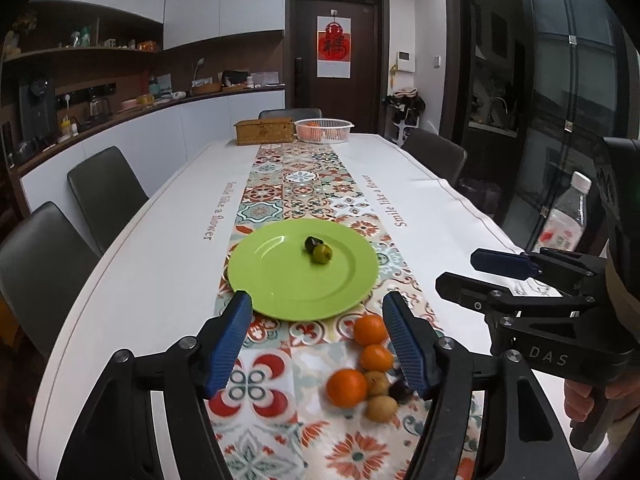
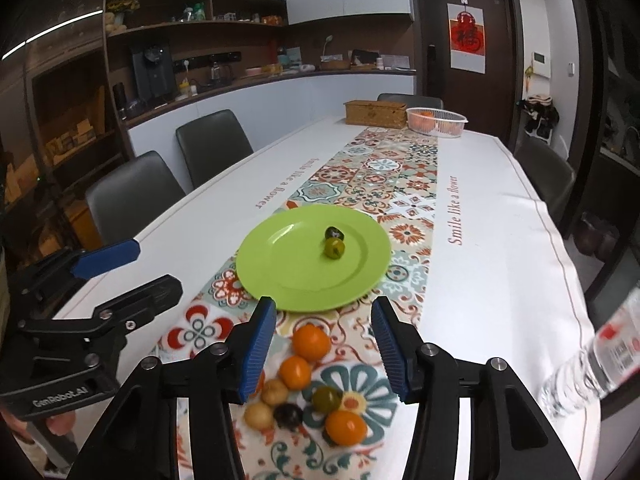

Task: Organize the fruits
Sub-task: 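Withdraw both open tools from the plate back toward the fruit cluster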

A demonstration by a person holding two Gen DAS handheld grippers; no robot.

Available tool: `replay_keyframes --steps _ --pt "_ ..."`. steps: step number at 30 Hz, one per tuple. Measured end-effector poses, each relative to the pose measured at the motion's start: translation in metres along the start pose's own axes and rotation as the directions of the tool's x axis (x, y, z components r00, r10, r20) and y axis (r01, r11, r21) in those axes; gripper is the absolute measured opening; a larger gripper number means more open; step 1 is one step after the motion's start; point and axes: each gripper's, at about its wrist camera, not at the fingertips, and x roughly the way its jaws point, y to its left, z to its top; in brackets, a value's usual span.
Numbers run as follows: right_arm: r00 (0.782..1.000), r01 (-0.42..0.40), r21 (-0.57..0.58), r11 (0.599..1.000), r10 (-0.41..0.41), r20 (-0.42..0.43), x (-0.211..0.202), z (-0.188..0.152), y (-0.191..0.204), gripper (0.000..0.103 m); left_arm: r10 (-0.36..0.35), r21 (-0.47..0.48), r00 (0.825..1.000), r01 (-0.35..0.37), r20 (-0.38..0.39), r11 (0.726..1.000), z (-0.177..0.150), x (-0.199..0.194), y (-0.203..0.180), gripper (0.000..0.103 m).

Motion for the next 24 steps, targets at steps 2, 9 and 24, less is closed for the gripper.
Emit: replay_keyframes --steps 2,9,24 --pt "1.0 -0.002 0.0 1.0 0.002 -0.001 -0.005 -0.007 -0.001 0.051 -0.006 -0.007 1.0 0.006 0.005 1.0 -0.005 -0.005 -0.003 0.067" --pt "1.0 -0.009 -0.008 1.0 0.009 -0.003 -0.017 -0.024 -0.005 0.051 -0.007 -0.012 1.0 0.007 0.01 1.0 -0.025 -0.013 -0.018 0.067" --pt "0.998 -0.009 -0.05 0.999 0.006 -0.059 -0.017 -0.066 -0.017 0.051 0.015 0.063 1.0 -0.016 0.008 0.998 -0.068 -0.008 -0.048 0.067"
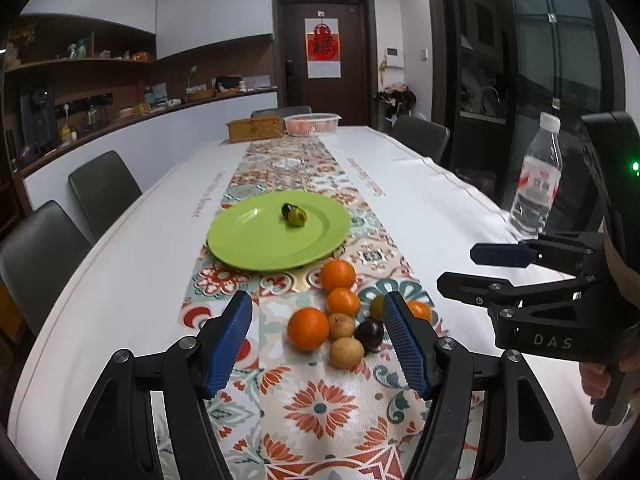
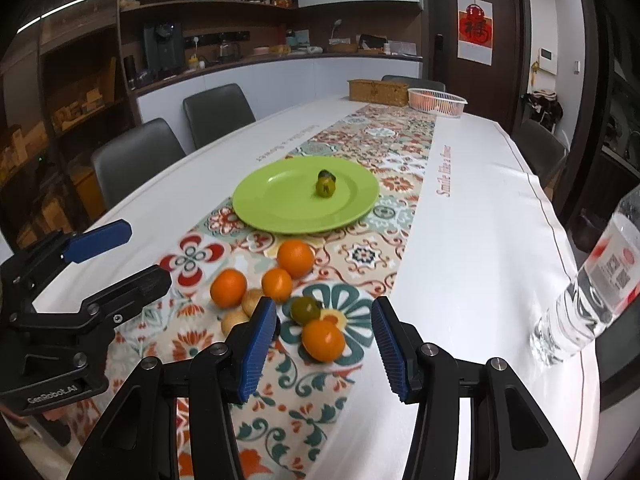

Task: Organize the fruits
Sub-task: 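Withdraw both open tools from the plate back toward the fruit cluster, then grasp a brown round fruit with the left tool while the right tool grasps an orange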

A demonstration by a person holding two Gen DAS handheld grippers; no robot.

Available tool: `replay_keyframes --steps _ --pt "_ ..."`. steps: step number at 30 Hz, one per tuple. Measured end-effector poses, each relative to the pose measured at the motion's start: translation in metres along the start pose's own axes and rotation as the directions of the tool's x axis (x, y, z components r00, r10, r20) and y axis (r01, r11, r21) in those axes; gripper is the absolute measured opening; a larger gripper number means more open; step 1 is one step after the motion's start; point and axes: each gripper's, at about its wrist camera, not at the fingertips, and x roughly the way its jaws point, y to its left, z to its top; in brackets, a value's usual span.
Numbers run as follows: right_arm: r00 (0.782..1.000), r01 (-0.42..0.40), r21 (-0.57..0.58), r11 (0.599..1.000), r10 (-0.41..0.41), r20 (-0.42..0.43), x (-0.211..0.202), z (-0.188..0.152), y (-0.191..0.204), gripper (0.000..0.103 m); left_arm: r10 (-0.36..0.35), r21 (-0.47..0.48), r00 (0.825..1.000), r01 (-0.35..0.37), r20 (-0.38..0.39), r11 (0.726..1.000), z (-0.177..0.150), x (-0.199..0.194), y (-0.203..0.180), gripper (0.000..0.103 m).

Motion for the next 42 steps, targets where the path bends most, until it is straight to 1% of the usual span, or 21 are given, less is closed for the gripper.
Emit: replay_keyframes --steps 6,12,13,18,22,24,26,31,35,36,40,42 --pt "0.999 -0.008 -0.016 1.0 0.008 -0.031 0.007 -0.014 0.0 0.051 -0.035 -0.006 0.998 0.034 -0.056 0.999 -0.012 0.014 -0.003 0.066" --pt "0.996 -0.036 -0.011 0.999 0.035 -0.083 0.025 -0.025 -0.003 0.051 -0.06 -0.007 0.992 0.06 -0.111 0.998 -0.021 0.031 -0.007 0.059" --pt "0.995 -0.039 -0.01 0.999 0.038 -0.09 0.027 -0.025 -0.003 0.051 -0.066 -0.008 0.99 0.065 -0.123 0.998 -0.023 0.034 -0.007 0.056" --pt "0.99 -0.057 -0.004 0.998 0.056 -0.13 0.043 -0.028 -0.005 0.05 -0.093 -0.023 0.98 0.091 -0.175 0.996 -0.029 0.05 -0.005 0.05" --pt "0.985 -0.067 0.001 0.998 0.066 -0.158 0.054 -0.03 -0.006 0.05 -0.108 -0.029 0.973 0.104 -0.203 0.994 -0.031 0.059 -0.004 0.044" --pt "0.983 -0.071 0.004 0.997 0.071 -0.169 0.059 -0.031 -0.006 0.05 -0.114 -0.03 0.971 0.11 -0.212 0.994 -0.031 0.063 -0.004 0.042" --pt "0.981 -0.078 0.007 0.997 0.078 -0.177 0.063 -0.03 -0.007 0.05 -0.124 -0.034 0.967 0.119 -0.221 0.992 -0.032 0.067 -0.004 0.037" --pt "0.979 -0.076 0.004 0.997 0.075 -0.189 0.07 -0.029 -0.008 0.05 -0.138 -0.043 0.962 0.132 -0.237 0.99 -0.033 0.074 -0.004 0.036" --pt "0.978 -0.076 0.001 0.997 0.075 -0.196 0.075 -0.028 -0.008 0.047 -0.146 -0.051 0.958 0.138 -0.246 0.989 -0.033 0.078 -0.003 0.032" --pt "0.977 -0.079 0.001 0.997 0.078 -0.2 0.077 -0.028 -0.007 0.044 -0.147 -0.052 0.958 0.139 -0.247 0.989 -0.033 0.078 -0.003 0.032" --pt "0.975 -0.084 0.002 0.997 0.082 -0.206 0.081 -0.029 -0.007 0.042 -0.142 -0.054 0.959 0.132 -0.247 0.99 -0.033 0.08 -0.002 0.029" --pt "0.975 -0.084 0.0 0.996 0.082 -0.205 0.082 -0.028 -0.007 0.039 -0.146 -0.06 0.958 0.135 -0.248 0.989 -0.032 0.08 -0.001 0.029"
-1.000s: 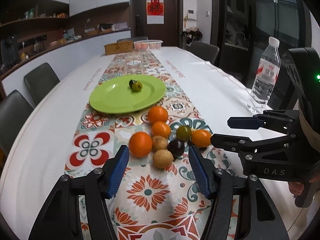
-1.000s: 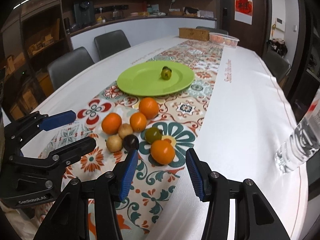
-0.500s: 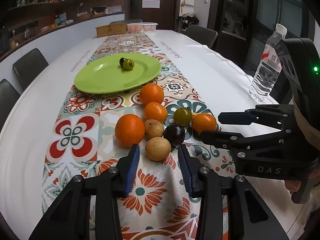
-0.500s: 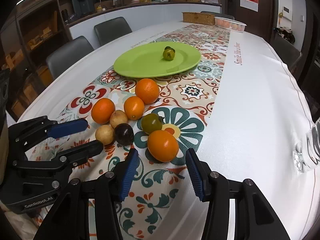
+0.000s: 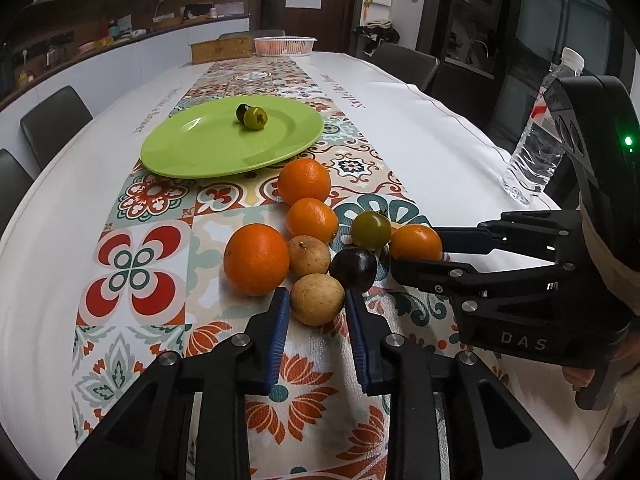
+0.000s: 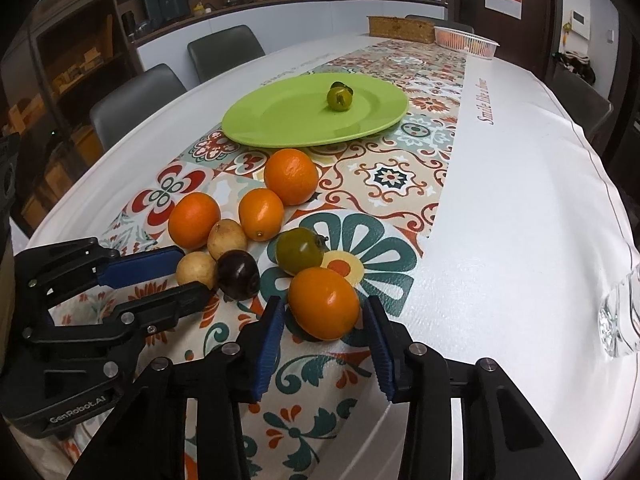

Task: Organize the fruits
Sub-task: 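Grasp a brown round fruit with the left tool while the right tool grasps an orange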

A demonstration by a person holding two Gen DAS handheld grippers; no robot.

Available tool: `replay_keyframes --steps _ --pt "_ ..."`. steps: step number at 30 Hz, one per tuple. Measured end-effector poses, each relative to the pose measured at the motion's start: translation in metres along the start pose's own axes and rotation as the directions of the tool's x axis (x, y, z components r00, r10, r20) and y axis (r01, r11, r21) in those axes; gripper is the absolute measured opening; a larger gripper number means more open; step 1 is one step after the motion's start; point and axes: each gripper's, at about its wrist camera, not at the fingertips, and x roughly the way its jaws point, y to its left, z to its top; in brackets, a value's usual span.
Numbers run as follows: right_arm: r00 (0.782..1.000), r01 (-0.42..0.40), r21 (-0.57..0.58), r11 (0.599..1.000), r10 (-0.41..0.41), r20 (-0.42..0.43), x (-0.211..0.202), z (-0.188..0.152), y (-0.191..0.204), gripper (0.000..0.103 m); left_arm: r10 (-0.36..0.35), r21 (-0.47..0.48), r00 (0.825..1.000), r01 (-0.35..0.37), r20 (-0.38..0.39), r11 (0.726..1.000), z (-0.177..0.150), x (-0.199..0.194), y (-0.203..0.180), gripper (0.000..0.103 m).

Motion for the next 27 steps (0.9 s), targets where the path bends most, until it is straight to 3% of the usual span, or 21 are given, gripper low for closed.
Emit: replay_keyframes --steps 12,27 --pt "1.0 0.008 0.008 1.0 -0.008 0.023 -0.015 0.0 0.004 0.036 0.002 0.0 0.999 -0.002 0.034 1.0 0.001 -0.016 -0.001 0.028" --pt "0.992 0.016 0.005 1.0 -0.017 0.128 -0.059 0.013 0.024 0.036 0.014 0.011 0.987 -0.016 0.162 1.0 0.016 -0.065 0.001 0.028"
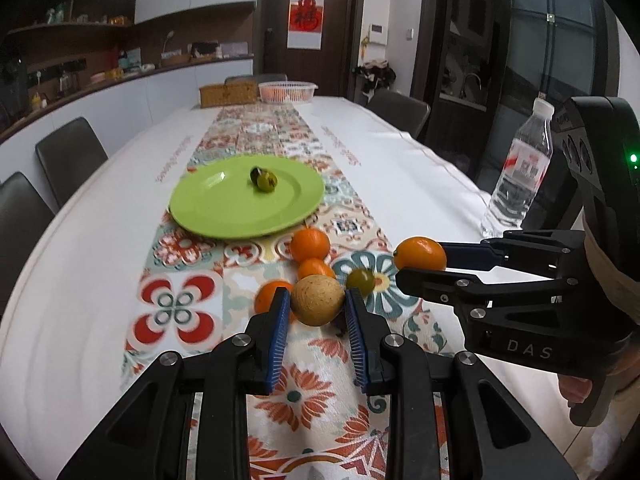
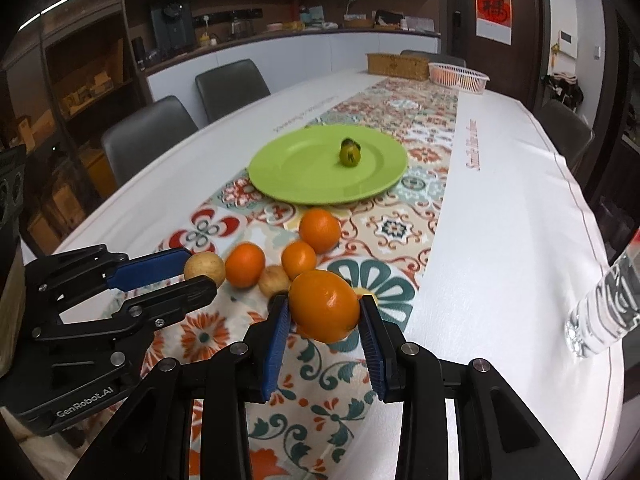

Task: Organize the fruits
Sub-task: 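Grasp a brown round fruit with the left tool while the right tool grasps an orange, then lower the brown fruit onto the green plate with the left tool while the right tool releases the orange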

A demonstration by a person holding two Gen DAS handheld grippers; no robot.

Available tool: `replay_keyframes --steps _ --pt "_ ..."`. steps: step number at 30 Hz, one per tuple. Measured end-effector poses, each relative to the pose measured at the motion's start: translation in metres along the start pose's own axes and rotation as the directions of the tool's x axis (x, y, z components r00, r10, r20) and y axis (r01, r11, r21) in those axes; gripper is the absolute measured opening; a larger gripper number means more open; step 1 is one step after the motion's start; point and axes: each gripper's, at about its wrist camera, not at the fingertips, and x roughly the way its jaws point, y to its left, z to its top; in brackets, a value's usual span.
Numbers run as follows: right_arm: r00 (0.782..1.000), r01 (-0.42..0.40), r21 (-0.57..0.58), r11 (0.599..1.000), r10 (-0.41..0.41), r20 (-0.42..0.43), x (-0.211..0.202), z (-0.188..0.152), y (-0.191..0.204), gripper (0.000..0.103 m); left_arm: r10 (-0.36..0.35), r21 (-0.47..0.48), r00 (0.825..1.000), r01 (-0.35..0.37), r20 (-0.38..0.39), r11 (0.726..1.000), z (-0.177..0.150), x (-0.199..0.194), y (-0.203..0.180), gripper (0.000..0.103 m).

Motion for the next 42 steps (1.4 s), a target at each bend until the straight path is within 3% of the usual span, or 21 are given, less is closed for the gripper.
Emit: replay_keyframes --steps 12,19,33,42 --pt "0.996 0.012 0.014 1.0 -0.013 0.089 -0.01 0.039 0.011 0.036 0.03 0.009 0.995 -0.031 0.098 0.999 0.033 -0.012 0.026 0.028" --pt "0.993 0.014 0.015 1.0 -0.015 0.116 0.0 0.069 0.015 0.036 0.04 0.011 0.993 -0.041 0.112 0.999 0.054 -0.004 0.045 0.028" --pt "0.997 0.031 0.015 0.999 -0.032 0.07 0.053 0.118 0.008 0.036 0.045 0.009 0.996 -0.045 0.073 0.999 0.093 0.047 0.088 0.028" --pt "0.999 0.037 0.032 0.999 -0.037 -0.007 0.103 0.135 -0.005 0.036 0.013 -0.034 1.0 -0.013 -0.012 0.999 0.103 0.096 0.116 0.028"
